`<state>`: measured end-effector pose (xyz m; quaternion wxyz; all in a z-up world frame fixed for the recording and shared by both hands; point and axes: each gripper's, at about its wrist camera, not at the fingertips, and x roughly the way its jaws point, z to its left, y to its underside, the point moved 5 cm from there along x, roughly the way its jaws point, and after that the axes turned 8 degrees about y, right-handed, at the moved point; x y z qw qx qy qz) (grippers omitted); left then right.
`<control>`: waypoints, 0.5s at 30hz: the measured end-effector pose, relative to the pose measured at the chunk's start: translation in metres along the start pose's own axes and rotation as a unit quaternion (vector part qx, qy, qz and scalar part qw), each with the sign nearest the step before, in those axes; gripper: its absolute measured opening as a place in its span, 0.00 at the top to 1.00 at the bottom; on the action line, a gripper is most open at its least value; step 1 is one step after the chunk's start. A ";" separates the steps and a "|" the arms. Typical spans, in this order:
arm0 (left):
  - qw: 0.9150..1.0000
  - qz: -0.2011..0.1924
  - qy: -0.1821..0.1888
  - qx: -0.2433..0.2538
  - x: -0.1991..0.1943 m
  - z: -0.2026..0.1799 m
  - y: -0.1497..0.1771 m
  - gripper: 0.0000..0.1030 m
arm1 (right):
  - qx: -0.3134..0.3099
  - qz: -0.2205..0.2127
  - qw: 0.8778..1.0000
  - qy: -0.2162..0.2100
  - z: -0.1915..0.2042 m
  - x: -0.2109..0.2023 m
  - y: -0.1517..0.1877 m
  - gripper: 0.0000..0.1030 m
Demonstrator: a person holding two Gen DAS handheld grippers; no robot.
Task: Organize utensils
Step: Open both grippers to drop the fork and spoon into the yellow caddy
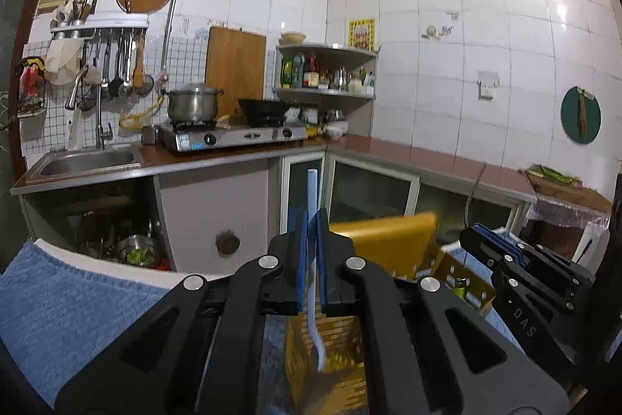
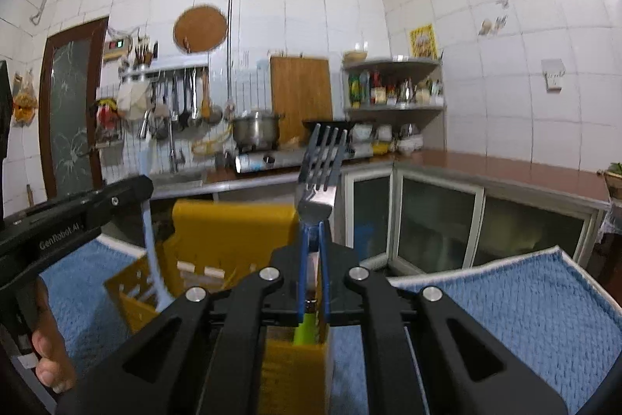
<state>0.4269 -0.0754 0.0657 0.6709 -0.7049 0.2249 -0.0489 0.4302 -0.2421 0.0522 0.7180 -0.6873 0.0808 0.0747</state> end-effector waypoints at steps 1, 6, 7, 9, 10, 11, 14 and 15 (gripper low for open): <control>1.000 0.005 -0.005 0.001 -0.001 0.001 0.001 0.97 | 0.002 0.012 1.000 -0.003 -0.001 -0.001 0.002 0.93; 0.999 0.035 -0.026 -0.012 -0.026 0.013 0.003 0.67 | 0.018 0.046 0.999 -0.010 -0.006 -0.017 0.000 0.49; 0.999 0.035 -0.034 -0.019 -0.035 0.017 0.002 0.55 | 0.020 0.048 0.999 -0.009 -0.007 -0.022 0.000 0.49; 0.998 0.041 -0.043 -0.027 -0.053 0.023 0.001 0.41 | 0.021 0.059 0.998 -0.009 -0.008 -0.034 -0.003 0.49; 0.998 0.046 -0.043 -0.028 -0.061 0.024 0.001 0.35 | 0.022 0.064 0.998 -0.009 -0.008 -0.039 -0.004 0.49; 0.997 0.050 -0.045 -0.028 -0.067 0.024 0.002 0.27 | 0.022 0.070 0.997 -0.009 -0.008 -0.045 -0.004 0.49; 0.996 0.058 -0.052 -0.033 -0.100 0.026 0.004 0.13 | 0.020 0.089 0.996 -0.005 -0.007 -0.065 -0.002 0.49; 0.996 0.060 -0.052 -0.033 -0.110 0.027 0.006 0.11 | 0.018 0.097 0.995 -0.003 -0.006 -0.073 0.000 0.49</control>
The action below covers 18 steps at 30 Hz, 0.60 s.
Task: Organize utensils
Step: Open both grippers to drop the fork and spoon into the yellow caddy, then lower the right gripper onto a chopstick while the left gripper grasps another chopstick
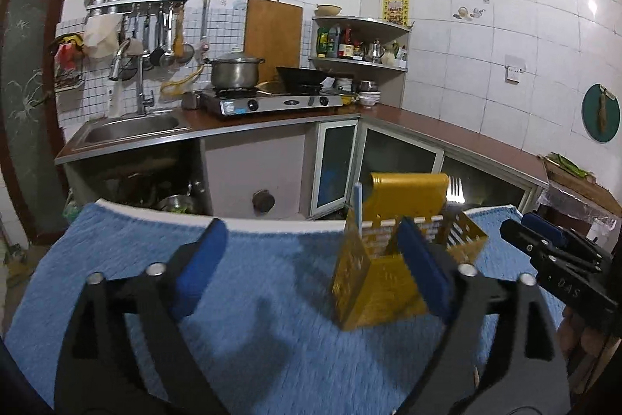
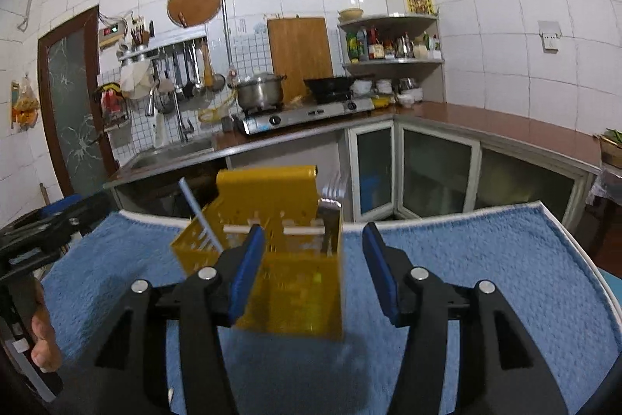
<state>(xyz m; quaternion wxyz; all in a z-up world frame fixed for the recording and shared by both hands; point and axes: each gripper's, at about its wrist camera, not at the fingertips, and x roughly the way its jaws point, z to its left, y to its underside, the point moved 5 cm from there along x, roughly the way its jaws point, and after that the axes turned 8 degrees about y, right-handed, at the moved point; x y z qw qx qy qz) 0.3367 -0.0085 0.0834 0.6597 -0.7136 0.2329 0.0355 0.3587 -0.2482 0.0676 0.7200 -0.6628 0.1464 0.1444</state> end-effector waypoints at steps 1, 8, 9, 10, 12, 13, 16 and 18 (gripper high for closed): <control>1.000 0.002 -0.002 0.001 -0.006 0.000 0.002 0.08 | -0.003 0.008 1.000 0.003 0.001 -0.007 0.004 0.49; 0.999 0.026 -0.018 -0.008 -0.053 0.004 0.030 0.05 | 0.005 0.046 0.999 0.016 -0.001 -0.051 0.032 0.39; 0.999 0.032 -0.021 -0.009 -0.058 0.004 0.037 0.05 | 0.005 0.050 0.999 0.018 -0.002 -0.057 0.038 0.39; 0.999 0.034 -0.024 -0.009 -0.062 0.004 0.041 0.05 | 0.004 0.053 0.998 0.021 -0.003 -0.061 0.043 0.39; 0.999 0.039 -0.030 -0.010 -0.069 0.004 0.052 0.05 | 0.002 0.058 0.998 0.027 -0.005 -0.069 0.055 0.39; 0.999 0.045 -0.028 -0.010 -0.071 0.003 0.057 0.05 | 0.003 0.062 0.998 0.031 -0.006 -0.073 0.062 0.39; 0.998 0.059 -0.032 -0.014 -0.074 0.002 0.072 0.05 | 0.009 0.071 0.997 0.039 -0.012 -0.080 0.077 0.39; 0.997 0.067 -0.039 -0.007 -0.077 -0.001 0.084 0.05 | 0.010 0.077 0.996 0.050 -0.017 -0.084 0.089 0.39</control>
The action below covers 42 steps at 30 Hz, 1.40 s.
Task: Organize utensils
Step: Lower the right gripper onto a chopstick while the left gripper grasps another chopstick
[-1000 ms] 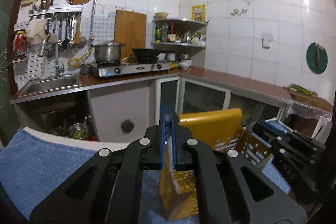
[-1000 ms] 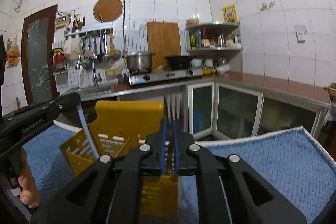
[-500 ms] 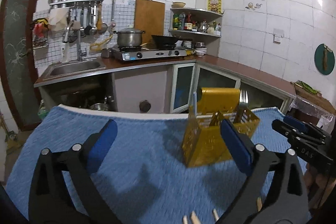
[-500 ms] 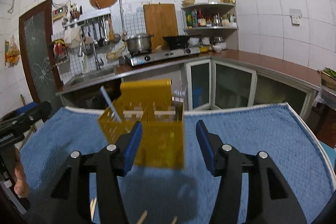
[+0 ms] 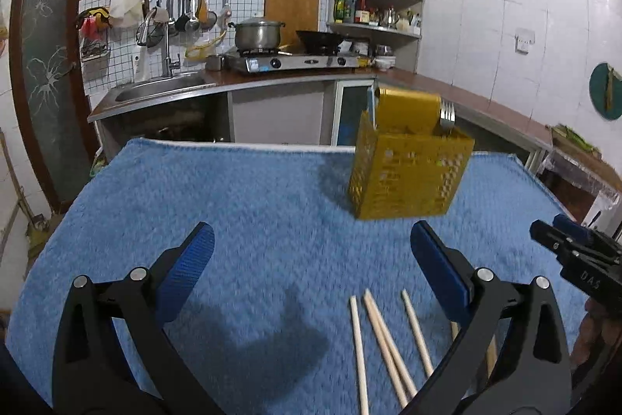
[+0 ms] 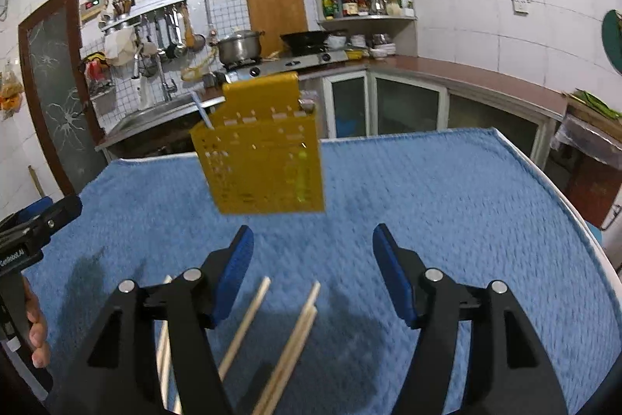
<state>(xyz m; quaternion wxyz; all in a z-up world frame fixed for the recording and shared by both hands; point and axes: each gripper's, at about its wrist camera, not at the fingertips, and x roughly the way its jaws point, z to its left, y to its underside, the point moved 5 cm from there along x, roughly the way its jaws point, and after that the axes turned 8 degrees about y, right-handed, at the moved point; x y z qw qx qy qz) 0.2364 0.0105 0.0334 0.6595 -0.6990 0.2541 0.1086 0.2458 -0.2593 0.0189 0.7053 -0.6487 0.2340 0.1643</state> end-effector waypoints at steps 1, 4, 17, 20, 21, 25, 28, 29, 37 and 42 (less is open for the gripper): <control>1.000 0.004 0.000 0.001 0.001 -0.001 0.004 0.05 | 0.000 0.003 1.000 0.004 -0.002 0.000 0.003 0.39; 1.000 0.020 0.000 -0.007 0.005 -0.003 0.018 0.05 | 0.002 0.017 1.000 0.018 -0.007 0.003 0.017 0.39; 0.992 0.113 0.017 -0.057 0.049 0.005 0.070 0.06 | 0.013 0.082 0.995 0.060 -0.016 0.032 0.062 0.39; 0.990 0.131 0.017 -0.049 0.054 0.002 0.078 0.06 | 0.005 0.100 0.993 0.059 -0.012 0.040 0.069 0.39; 0.989 0.136 0.019 -0.046 0.055 0.000 0.080 0.06 | 0.003 0.106 0.993 0.059 -0.012 0.042 0.070 0.39; 0.990 0.136 0.016 -0.033 0.056 -0.006 0.082 0.10 | -0.011 0.114 0.991 0.062 -0.006 0.045 0.072 0.41; 0.988 0.148 0.022 -0.030 0.059 -0.009 0.085 0.21 | -0.030 0.124 0.990 0.059 0.001 0.050 0.073 0.53; 0.988 0.153 0.022 -0.029 0.061 -0.009 0.087 0.24 | -0.034 0.128 0.989 0.059 0.002 0.051 0.074 0.56; 0.985 0.166 0.029 -0.023 0.065 -0.016 0.089 0.35 | -0.037 0.148 0.988 0.037 0.006 0.058 0.079 0.73; 0.985 0.170 0.035 -0.024 0.067 -0.018 0.088 0.38 | 0.000 0.134 0.991 0.012 -0.001 0.054 0.074 0.73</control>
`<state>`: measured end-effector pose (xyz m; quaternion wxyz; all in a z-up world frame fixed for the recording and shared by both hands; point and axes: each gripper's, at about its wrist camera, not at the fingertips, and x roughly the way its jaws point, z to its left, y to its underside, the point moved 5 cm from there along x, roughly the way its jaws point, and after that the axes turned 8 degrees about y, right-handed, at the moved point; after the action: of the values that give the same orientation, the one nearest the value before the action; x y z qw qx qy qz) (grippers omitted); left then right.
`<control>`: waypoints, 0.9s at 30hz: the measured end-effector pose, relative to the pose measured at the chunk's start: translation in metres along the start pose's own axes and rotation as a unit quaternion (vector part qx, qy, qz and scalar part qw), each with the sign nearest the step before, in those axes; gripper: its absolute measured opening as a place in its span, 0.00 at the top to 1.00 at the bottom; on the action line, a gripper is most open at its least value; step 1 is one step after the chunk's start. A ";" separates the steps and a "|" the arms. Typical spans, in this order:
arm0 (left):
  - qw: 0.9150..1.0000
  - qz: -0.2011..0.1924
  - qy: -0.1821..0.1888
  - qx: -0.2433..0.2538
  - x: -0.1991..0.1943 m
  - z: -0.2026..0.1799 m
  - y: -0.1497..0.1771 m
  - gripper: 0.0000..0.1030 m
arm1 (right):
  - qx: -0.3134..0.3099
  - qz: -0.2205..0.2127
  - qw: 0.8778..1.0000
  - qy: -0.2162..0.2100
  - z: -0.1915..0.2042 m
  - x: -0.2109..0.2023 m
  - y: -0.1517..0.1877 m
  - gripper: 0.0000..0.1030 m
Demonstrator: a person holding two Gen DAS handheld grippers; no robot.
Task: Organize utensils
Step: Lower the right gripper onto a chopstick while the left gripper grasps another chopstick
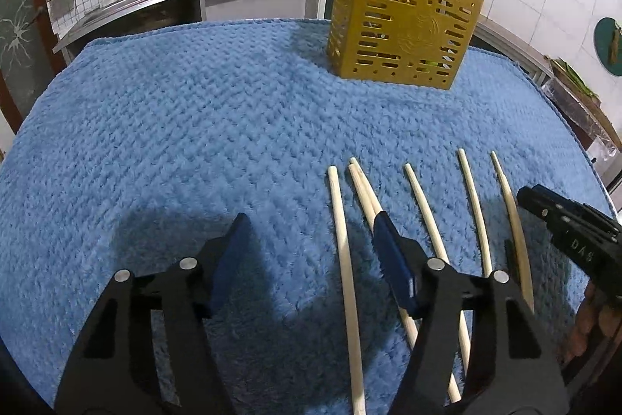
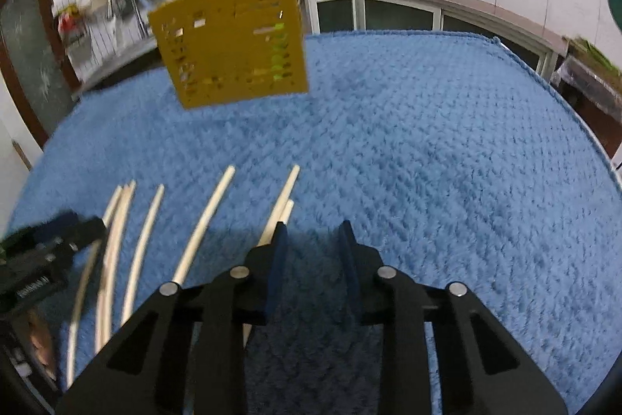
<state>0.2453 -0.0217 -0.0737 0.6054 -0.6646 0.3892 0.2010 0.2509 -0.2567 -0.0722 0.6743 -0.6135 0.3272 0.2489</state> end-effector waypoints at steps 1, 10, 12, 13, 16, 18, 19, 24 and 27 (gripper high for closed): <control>1.000 0.001 0.000 0.000 0.001 0.000 0.000 0.39 | -0.004 0.003 1.000 -0.004 0.002 0.001 0.001 0.73; 1.000 0.012 -0.006 0.013 0.007 -0.006 0.002 0.45 | -0.024 0.008 1.000 0.001 0.013 0.003 0.002 0.73; 1.000 0.014 -0.011 0.013 0.008 -0.007 0.002 0.47 | -0.034 0.008 0.999 0.008 0.015 0.003 0.001 0.73; 1.000 0.016 -0.013 0.013 0.010 -0.007 0.002 0.48 | -0.038 0.007 0.999 0.011 0.016 0.003 0.002 0.73; 0.999 0.019 -0.023 0.016 0.013 -0.010 0.000 0.48 | -0.052 0.010 0.998 0.015 0.023 0.005 0.000 0.74; 0.999 0.021 -0.029 0.019 0.015 -0.010 -0.001 0.48 | -0.056 0.013 0.998 0.024 0.024 0.007 -0.003 0.76; 0.999 0.021 -0.032 0.020 0.016 -0.010 -0.001 0.49 | -0.056 0.020 0.998 0.025 0.024 0.010 -0.003 0.79; 0.999 0.023 -0.036 0.020 0.016 -0.010 -0.001 0.52 | -0.071 0.028 0.997 0.026 0.030 0.014 -0.002 0.82; 0.999 0.026 -0.041 0.023 0.017 -0.010 -0.002 0.56 | -0.070 0.033 0.997 0.023 0.031 0.015 -0.002 0.85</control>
<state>0.2551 -0.0365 -0.0829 0.6305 -0.6314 0.3855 0.2350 0.2665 -0.2272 -0.0804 0.6136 -0.6535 0.3441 0.2793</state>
